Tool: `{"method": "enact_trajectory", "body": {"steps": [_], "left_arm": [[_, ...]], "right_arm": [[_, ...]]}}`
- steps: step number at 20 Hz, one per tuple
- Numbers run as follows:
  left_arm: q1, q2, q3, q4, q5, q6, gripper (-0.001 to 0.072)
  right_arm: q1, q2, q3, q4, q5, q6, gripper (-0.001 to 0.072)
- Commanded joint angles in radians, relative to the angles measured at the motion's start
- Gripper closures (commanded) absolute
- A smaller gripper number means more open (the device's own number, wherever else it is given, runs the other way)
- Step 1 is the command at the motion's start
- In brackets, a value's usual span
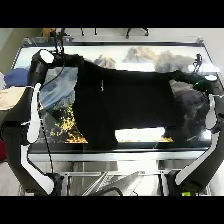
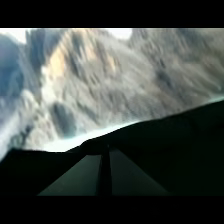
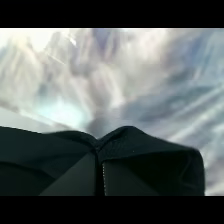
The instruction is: Fold the shirts.
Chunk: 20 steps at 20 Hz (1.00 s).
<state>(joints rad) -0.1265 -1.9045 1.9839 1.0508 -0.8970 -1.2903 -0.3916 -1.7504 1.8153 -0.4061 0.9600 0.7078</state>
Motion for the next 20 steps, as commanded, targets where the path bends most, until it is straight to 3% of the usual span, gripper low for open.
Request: {"method": "enact_trajectory", "body": {"steps": [1, 4, 8, 12, 16, 17, 18, 19, 20], "left_arm": [[-0.02, 0.01, -0.07, 0.086, -0.136, -0.078, 0.0696], [-0.06, 0.01, -0.117, 0.257, -0.246, -0.2, 0.0696], [-0.095, 0.009, -0.194, 0.314, -0.315, -0.282, 0.0696], [-0.099, -0.01, -0.218, 0.317, -0.283, -0.302, 0.0696], [-0.114, -0.045, -0.193, 0.312, -0.332, -0.308, 0.0696], [-0.114, -0.045, -0.193, 0.311, -0.341, -0.308, 0.0695], [-0.114, -0.044, -0.188, 0.311, -0.354, -0.31, 0.0693], [-0.113, -0.045, -0.17, 0.311, -0.379, -0.317, 0.061], [-0.104, -0.045, -0.14, 0.311, -0.411, -0.32, 0.018]], "right_arm": [[0.001, -0.023, 0.025, -0.139, 0.043, 0.026, 0.0686], [0.001, -0.035, 0.025, -0.215, 0.042, 0.026, 0.0686], [0.001, -0.047, 0.025, -0.298, 0.036, 0.026, 0.0685], [0.005, -0.051, 0.025, -0.298, 0.027, 0.022, 0.0685], [0.006, -0.051, 0.025, -0.298, -0.002, 0.022, 0.0684], [0.007, -0.051, 0.025, -0.298, -0.002, 0.022, 0.0671], [0.007, -0.048, 0.025, -0.298, -0.002, 0.023, 0.0537], [0.007, -0.036, 0.025, -0.301, 0.006, 0.022, 0.0414], [0.005, -0.014, 0.025, -0.334, 0.009, 0.026, 0.0413]]}}
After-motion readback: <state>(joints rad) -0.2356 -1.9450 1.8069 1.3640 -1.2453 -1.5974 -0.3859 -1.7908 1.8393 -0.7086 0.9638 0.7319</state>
